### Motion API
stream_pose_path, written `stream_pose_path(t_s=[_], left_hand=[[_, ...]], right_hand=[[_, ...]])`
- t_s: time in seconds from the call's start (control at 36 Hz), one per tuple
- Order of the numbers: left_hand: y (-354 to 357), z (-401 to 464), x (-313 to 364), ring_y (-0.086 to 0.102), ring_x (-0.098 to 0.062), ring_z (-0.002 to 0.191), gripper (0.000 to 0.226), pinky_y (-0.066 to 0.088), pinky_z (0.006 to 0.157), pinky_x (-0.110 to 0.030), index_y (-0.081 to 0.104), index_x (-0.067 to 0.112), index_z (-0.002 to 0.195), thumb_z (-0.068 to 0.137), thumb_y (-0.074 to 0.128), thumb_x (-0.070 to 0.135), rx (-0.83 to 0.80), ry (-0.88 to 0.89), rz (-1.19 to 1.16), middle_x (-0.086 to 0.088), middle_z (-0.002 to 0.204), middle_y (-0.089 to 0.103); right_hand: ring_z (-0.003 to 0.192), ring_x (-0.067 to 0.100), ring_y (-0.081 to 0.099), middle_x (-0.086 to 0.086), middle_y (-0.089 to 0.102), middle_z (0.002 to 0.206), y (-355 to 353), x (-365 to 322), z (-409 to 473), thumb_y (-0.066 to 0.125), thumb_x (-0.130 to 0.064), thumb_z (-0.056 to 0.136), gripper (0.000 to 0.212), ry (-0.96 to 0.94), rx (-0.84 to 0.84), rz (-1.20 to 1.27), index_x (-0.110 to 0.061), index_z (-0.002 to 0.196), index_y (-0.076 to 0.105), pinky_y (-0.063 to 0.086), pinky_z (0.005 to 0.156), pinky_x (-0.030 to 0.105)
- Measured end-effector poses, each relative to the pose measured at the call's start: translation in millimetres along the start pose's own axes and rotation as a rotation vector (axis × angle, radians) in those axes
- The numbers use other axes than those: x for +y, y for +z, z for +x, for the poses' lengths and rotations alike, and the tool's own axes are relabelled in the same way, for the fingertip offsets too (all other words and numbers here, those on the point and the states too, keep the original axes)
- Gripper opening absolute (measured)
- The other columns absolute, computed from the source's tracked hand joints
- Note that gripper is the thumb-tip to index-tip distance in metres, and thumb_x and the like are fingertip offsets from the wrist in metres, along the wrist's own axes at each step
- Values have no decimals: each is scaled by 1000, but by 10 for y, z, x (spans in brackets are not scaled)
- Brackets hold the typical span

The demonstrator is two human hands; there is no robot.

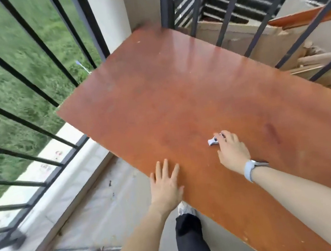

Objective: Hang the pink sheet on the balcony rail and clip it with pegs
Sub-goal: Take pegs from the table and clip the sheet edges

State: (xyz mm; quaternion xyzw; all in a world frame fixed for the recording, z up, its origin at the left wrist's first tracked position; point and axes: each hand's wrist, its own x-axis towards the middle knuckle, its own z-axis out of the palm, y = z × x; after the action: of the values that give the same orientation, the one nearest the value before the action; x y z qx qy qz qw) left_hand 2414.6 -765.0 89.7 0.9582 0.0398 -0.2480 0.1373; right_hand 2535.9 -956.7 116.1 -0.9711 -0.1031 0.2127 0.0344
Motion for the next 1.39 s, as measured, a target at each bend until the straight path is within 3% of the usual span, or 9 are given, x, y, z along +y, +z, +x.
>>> stream_pose_path(t_s=[0.17,0.33,0.5,0.61,0.81,1.0,1.22,1.31,1.39], left_hand=[[184,46,-41,-21,-30,140,67,-8,114,-50,-7,31,145,93,29,53,-36,-24,41,-4,154,-20],[31,-86,-73,-7,-27,143,56,5,116,-45,14,26,145,95,36,37,61,-148,-180,-6,156,-2],[120,-716,-506,3,-27,143,52,14,113,-41,15,20,144,96,33,30,112,-425,-281,-9,156,5],[219,-1524,-987,12,-24,141,49,22,110,-38,28,20,139,93,39,28,224,-627,-344,-6,152,19],[603,-3394,-1583,49,-32,120,43,44,93,-43,53,12,121,81,45,27,559,-898,-466,-12,128,52],[1391,-5661,-1810,33,-19,132,49,28,105,-31,30,18,140,93,42,24,714,-1182,-537,0,146,34],[2276,-7975,-1774,48,-31,120,55,40,99,-44,45,14,131,84,31,39,925,-1680,-527,-9,132,52],[2443,-8585,-1773,48,-32,119,43,39,96,-45,46,13,130,89,47,23,1023,-1828,-506,-9,130,52],[2611,-9121,-1857,53,-33,113,43,44,90,-47,53,11,125,83,50,21,1119,-1960,-457,-12,124,57]], right_hand=[[112,28,43,7,44,123,98,66,349,49,-16,89,33,-56,-4,-260,-16,121,44,40,82,38],[72,35,56,13,57,78,67,-211,260,66,-27,82,19,-233,110,-190,-10,87,59,44,56,39],[85,35,59,5,55,85,92,-867,-167,32,-37,96,24,-365,0,54,-17,89,42,37,62,35],[84,39,59,13,63,83,214,-1591,-680,31,-38,97,24,-505,-166,137,-17,86,36,31,60,36],[95,34,59,9,63,93,603,-2865,-2050,37,-38,95,20,-854,-260,139,-23,84,44,30,68,32],[97,32,60,9,68,103,1164,-4161,-3811,46,-43,91,31,-1242,-282,118,-18,107,55,43,70,34],[87,32,59,6,61,95,1738,-5311,-6159,51,-55,81,41,-1715,-459,138,-17,96,58,45,68,37],[72,21,57,-3,63,79,1955,-5648,-6951,50,-60,81,40,-1842,-504,112,-23,92,58,40,58,33],[83,16,65,-11,71,94,2242,-5969,-7676,37,-76,75,56,-1933,-536,133,-30,100,58,52,66,37]])
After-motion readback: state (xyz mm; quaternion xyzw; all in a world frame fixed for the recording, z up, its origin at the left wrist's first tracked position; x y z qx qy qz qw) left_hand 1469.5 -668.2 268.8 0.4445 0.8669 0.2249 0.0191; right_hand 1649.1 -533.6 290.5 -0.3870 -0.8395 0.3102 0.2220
